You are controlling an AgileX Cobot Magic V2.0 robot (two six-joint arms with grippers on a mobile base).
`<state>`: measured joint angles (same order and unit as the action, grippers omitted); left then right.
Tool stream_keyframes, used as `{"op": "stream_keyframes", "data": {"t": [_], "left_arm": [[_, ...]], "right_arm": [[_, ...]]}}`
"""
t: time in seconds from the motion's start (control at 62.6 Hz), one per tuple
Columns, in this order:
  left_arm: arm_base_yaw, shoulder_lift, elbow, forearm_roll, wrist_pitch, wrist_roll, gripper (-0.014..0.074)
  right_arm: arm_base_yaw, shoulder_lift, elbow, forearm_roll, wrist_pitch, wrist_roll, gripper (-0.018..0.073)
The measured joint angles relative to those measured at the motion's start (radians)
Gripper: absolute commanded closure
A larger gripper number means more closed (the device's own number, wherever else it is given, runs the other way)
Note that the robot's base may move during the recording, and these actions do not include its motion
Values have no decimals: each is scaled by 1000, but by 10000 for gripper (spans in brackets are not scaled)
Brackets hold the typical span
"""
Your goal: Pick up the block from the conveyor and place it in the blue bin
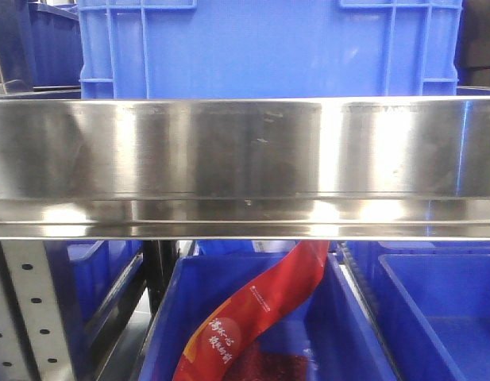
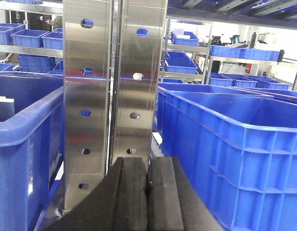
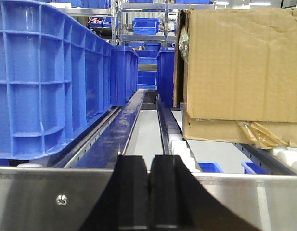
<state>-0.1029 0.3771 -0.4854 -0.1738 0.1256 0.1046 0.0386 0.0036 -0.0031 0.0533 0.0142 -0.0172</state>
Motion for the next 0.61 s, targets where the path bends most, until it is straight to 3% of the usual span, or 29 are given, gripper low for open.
{"op": "stream_keyframes", "data": {"t": [0.335,0.511,0.607], "left_arm": [[16,-84,95,43,-36,-2,707],[16,-225,266,194,-40,-157,707],[16,-292,339,216,-40,-185,707]], "right_arm": [[0,0,0,0,-2,0,727],[0,0,0,0,-2,0,727],[0,0,0,0,-2,0,727]]}}
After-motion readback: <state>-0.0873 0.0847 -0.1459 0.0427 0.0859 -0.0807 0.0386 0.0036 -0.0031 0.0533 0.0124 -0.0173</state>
